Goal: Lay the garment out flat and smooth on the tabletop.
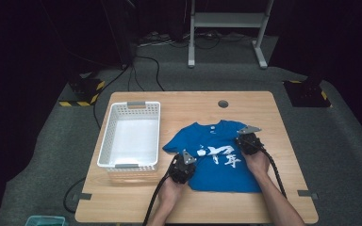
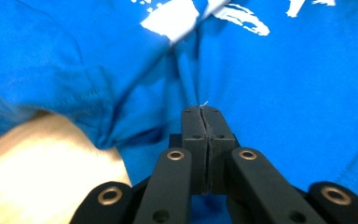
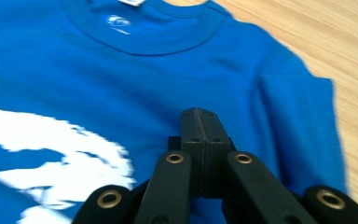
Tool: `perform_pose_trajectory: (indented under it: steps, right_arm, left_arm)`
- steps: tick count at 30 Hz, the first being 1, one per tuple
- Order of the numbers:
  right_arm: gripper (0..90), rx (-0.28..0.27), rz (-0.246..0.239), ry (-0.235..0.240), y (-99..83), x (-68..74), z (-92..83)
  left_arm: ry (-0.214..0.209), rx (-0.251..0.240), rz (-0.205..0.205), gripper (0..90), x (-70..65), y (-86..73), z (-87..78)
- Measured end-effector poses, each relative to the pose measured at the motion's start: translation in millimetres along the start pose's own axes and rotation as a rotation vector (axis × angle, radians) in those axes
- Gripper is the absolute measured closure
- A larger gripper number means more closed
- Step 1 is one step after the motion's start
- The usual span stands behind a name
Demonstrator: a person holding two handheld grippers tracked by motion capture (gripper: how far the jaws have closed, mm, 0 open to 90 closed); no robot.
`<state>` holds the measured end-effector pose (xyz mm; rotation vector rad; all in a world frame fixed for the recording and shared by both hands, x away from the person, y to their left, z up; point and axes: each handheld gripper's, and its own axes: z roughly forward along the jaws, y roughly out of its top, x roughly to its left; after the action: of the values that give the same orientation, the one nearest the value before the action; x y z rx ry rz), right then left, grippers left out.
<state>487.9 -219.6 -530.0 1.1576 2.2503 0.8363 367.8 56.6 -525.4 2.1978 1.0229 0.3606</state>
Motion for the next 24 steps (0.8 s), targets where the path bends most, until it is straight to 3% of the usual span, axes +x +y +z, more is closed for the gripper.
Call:
perform_pose_trajectory:
  steps: [5,8,12,15,17,21,24]
  right_arm:
    - [85.8,0.000,0.023,-0.007,-0.7,-6.5,-0.2]
    - [78.9,-0.022,0.020,0.015,-2.3,-3.7,-4.5]
    - [72.0,-0.030,-0.004,0.029,-2.1,2.5,-7.4]
    - [74.0,-0.015,-0.003,0.035,-3.5,2.2,-3.8]
    - [80.3,-0.015,0.013,0.022,-3.9,-1.8,-2.7]
    - [82.0,-0.017,0.023,-0.012,-4.1,-7.2,-0.9]
    - [81.9,-0.017,0.043,-0.035,-4.0,-13.6,0.8]
  left_arm:
    - [0.001,-0.019,0.002,87.4,-3.9,-0.7,-4.6]
    - [0.027,-0.050,-0.023,78.6,-1.3,6.9,-4.3]
    - [0.053,-0.051,-0.035,69.9,2.8,19.5,5.9]
    - [0.062,-0.018,-0.014,70.8,2.5,23.4,15.0]
    - [0.060,0.008,-0.004,74.2,0.9,22.1,20.2]
    - [0.060,0.002,0.014,77.7,-0.1,17.1,17.3]
    - [0.057,0.002,-0.004,77.9,3.7,14.0,14.2]
